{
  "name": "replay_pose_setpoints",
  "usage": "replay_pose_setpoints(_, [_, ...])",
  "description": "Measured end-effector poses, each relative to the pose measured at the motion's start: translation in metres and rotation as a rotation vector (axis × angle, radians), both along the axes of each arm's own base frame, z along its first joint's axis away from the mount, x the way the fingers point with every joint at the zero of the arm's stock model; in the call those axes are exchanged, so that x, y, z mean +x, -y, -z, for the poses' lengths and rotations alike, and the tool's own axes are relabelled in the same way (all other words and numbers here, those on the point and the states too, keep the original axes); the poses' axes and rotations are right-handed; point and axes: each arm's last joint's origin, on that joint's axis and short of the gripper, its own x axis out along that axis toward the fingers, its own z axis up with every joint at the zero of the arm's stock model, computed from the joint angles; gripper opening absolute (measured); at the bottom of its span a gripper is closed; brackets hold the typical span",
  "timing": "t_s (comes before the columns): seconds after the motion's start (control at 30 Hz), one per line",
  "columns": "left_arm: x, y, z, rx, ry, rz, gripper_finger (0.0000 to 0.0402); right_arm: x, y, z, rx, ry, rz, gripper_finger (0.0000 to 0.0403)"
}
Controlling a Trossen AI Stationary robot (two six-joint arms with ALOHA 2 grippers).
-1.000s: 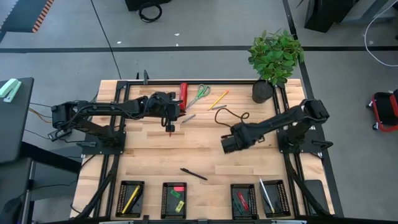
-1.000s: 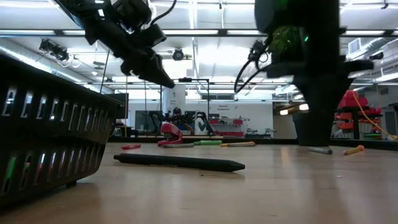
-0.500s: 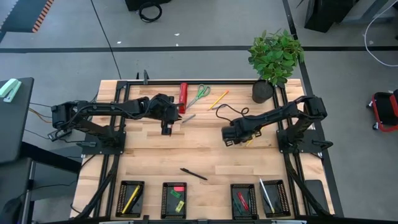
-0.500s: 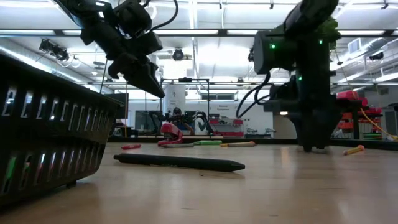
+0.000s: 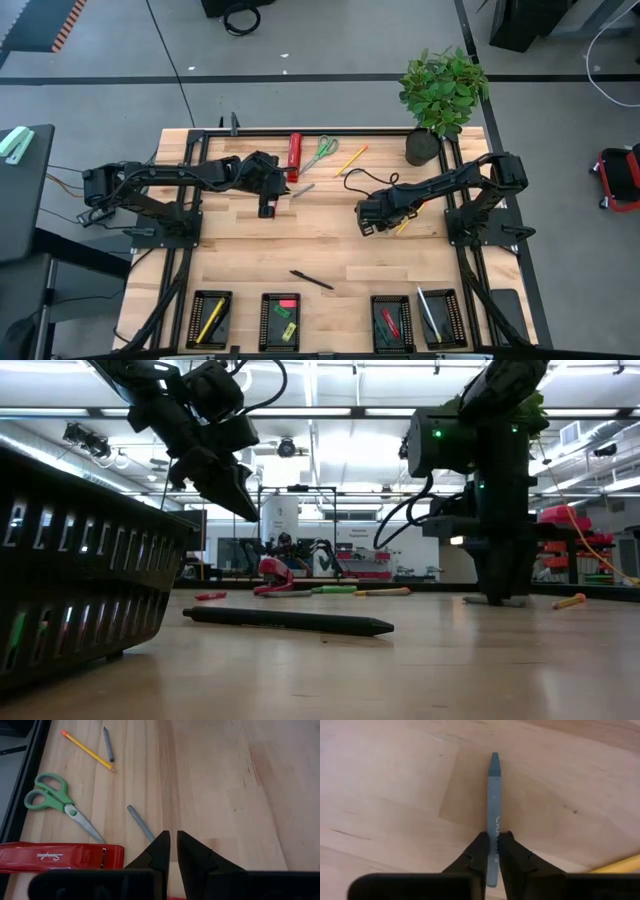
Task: Sort crayons/erasers/pens/pencils in bins
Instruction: Put the bottom right gray crayon into the middle right black bin
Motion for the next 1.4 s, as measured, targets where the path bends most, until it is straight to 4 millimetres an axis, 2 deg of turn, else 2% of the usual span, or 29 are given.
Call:
replay_pose_setpoints(0.3, [0.000,0.000,0.000,-0.001,-0.004,0.000,0.0037,0.006,0.000,-0.007,0.002,-0.012,-0.071,0.0028])
replay_pose_setpoints(0.4, [-0.001,0.000,0.001,-0.004,-0.014,0.000,0.0037,0.018,-0.003,-0.023,0.010,0.014,-0.089,0.0028])
replay_pose_setpoints(0.53, [-0.001,0.000,0.001,-0.004,-0.014,0.000,0.0040,0.032,-0.022,-0.048,0.041,0.055,-0.151,0.0027])
replay_pose_setpoints(0.7, [-0.001,0.000,0.001,-0.003,-0.014,0.001,0.0038,0.044,-0.060,-0.083,0.132,0.116,-0.175,0.0026])
replay_pose_setpoints(0.9, [-0.001,0.000,0.001,0.003,-0.012,0.005,0.0030,0.039,-0.125,-0.114,0.243,0.195,-0.137,0.0026])
replay_pose_setpoints(1.03, [0.000,0.000,0.000,0.002,0.004,0.000,0.0031,0.017,-0.168,-0.113,0.243,0.183,-0.024,0.0026])
replay_pose_setpoints(1.17, [0.000,0.000,0.000,0.000,0.007,-0.005,0.0031,-0.009,-0.203,-0.109,0.243,0.172,0.057,0.0026])
replay_pose_setpoints(1.3, [0.001,-0.001,-0.001,0.000,0.010,-0.006,0.0025,-0.029,-0.227,-0.109,0.247,0.184,0.132,0.0026])
replay_pose_setpoints(1.4, [0.001,-0.001,-0.001,-0.001,0.011,-0.007,0.0023,-0.032,-0.241,-0.104,0.275,0.205,0.117,0.0026])
